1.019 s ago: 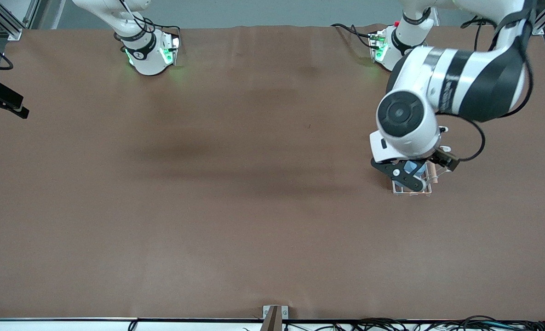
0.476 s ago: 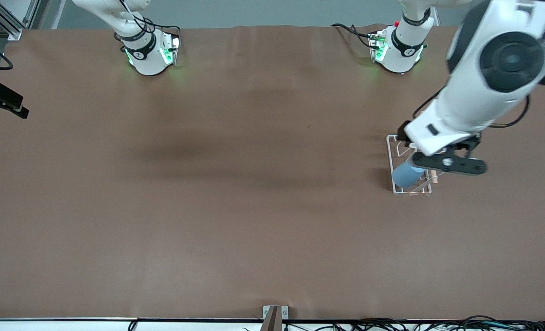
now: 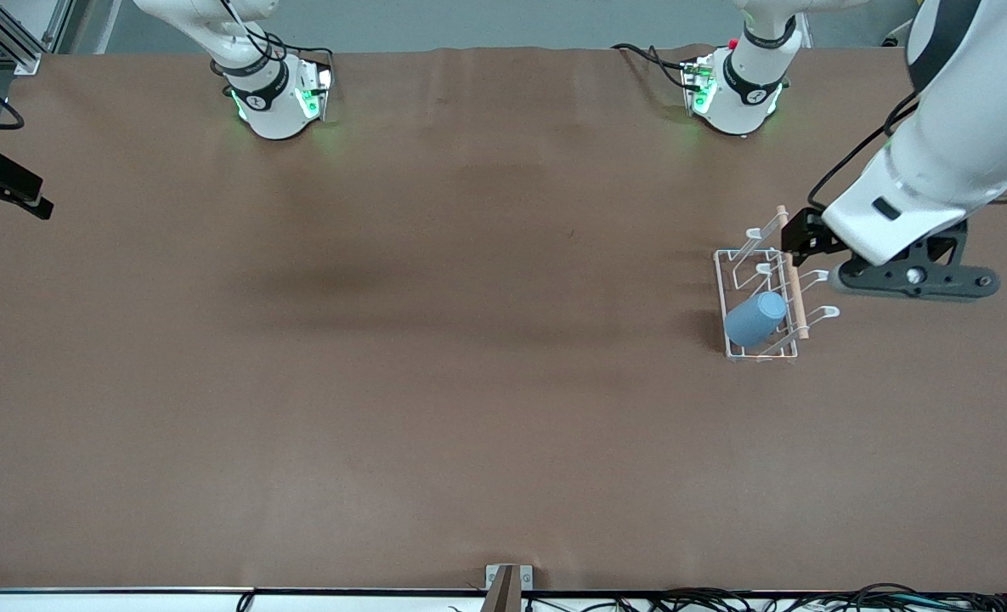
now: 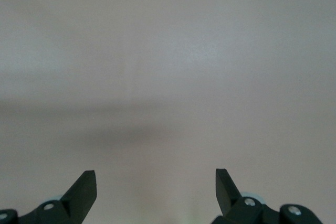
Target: Hang cup on cup holder
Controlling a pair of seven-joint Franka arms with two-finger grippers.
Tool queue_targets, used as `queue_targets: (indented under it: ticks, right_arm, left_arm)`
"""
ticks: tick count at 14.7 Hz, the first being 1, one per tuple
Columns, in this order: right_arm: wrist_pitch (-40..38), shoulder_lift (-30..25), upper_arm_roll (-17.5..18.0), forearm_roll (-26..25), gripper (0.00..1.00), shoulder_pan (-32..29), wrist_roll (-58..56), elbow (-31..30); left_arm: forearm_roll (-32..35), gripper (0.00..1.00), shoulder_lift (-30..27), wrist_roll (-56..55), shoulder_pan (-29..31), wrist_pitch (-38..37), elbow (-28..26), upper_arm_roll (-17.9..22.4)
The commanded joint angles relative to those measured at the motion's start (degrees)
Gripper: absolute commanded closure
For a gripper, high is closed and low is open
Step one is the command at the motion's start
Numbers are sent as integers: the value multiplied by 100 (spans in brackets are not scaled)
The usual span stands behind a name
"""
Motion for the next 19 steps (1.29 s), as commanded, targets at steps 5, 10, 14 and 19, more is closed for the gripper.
queue_targets:
  ticks: [5,10,14,19]
  right_arm:
    - [79,-166,-38,68,0,21,66,-198]
    - [79,-166,-38,68,0,-5,57,-198]
    - [79,-166,-47,68,0,-5,48,-198]
    - [70,-157,-47,68,0,-5,48,-198]
  left_arm:
    - [-862,0,-1459,290,-74,45,-1293,989]
    - [-1152,0,-2540,281,-390,658,-2752,1657]
    - [-1135,0,-2516,289,-338,546,-2711,1649]
    - [-1047,0,-2191,254,-347,440,-2262,1649]
